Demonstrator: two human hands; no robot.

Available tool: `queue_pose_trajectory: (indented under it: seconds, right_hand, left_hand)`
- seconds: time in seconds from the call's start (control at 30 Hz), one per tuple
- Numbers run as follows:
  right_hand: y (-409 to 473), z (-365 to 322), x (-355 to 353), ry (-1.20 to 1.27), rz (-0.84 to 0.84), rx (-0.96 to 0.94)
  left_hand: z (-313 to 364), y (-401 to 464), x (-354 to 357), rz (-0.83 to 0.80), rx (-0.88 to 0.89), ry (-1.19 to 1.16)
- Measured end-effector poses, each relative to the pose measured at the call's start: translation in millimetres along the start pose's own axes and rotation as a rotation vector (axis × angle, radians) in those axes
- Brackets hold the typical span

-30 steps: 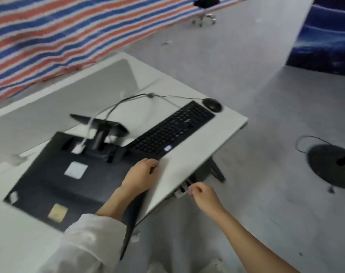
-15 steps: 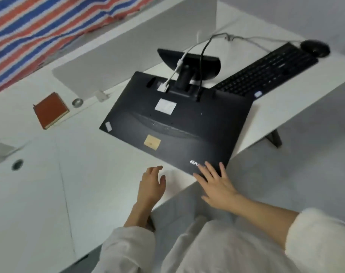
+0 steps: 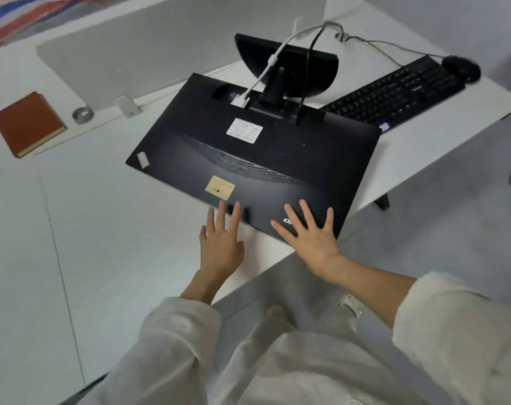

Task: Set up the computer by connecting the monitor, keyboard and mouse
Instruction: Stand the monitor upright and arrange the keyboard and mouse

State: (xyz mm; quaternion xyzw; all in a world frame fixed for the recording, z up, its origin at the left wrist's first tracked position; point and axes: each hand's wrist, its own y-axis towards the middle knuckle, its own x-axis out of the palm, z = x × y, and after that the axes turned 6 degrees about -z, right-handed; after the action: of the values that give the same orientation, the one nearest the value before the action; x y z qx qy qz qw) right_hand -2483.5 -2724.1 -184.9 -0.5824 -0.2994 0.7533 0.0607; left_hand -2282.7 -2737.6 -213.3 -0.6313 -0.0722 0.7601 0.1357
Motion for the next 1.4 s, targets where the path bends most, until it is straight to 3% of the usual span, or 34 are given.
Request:
queue_pose_trajectory:
  seconds: [0.37,0.5,0.7,0.87,1.07,1.2,1.4]
  right_hand:
    - [-28.8,30.9,-43.2,0.065,0.082,-0.02]
    - [-36.0,43.4,-41.1,0.101,0.114,0.019]
    - [-27.0,30.5,-54.7,0.086,0.182,0.221]
    - [2.9,15.4,-86.1,0.082,0.512,0.138]
    - [1.2,75.3,-147.3,-0.005,1.012,0.037]
    - [-2.9,132.4,-203.8,-0.028,1.148,0.118]
    - [30.0,217.2,-257.2,-0.003,1.319,0.173]
  left_hand:
    - [-18.8,77.9,-40.6,0.117,0.036,0.162]
    - [-30.5,87.1,-47.7,0.165,0.142,0.181]
    - [-19.6,81.9,-66.2,0.266,0.263,0.276]
    - [-5.1,76.1,-112.4,0.405,0.407,0.302]
    - [14.7,85.7,-198.8,0.496,0.495,0.339]
    - [56.2,99.0,-261.6,0.704,0.58,0.233]
    - [102.9,146.1,-314.4,0.779,0.582,0.135]
